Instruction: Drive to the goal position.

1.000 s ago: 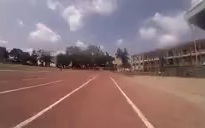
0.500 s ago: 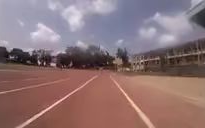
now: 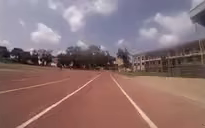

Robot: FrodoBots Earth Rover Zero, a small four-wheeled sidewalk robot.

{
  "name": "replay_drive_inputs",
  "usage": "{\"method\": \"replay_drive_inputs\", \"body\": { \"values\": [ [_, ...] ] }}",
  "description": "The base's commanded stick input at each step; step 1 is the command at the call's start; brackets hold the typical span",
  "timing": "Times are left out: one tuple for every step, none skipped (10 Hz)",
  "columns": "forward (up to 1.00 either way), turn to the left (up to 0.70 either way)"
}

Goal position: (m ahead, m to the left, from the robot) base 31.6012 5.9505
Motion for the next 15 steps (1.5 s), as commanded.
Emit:
{"method": "replay_drive_inputs", "body": {
  "values": [
    [0.70, 0.00],
    [0.70, 0.00],
    [0.70, 0.00],
    [0.70, 0.00],
    [0.70, 0.00],
    [0.70, 0.00],
    [0.70, 0.00],
    [0.70, 0.00],
    [0.70, 0.00],
    [0.70, 0.00],
    [0.70, 0.00],
    [0.70, 0.00],
    [0.70, 0.00],
    [0.70, 0.00],
    [0.70, 0.00]
  ]
}}
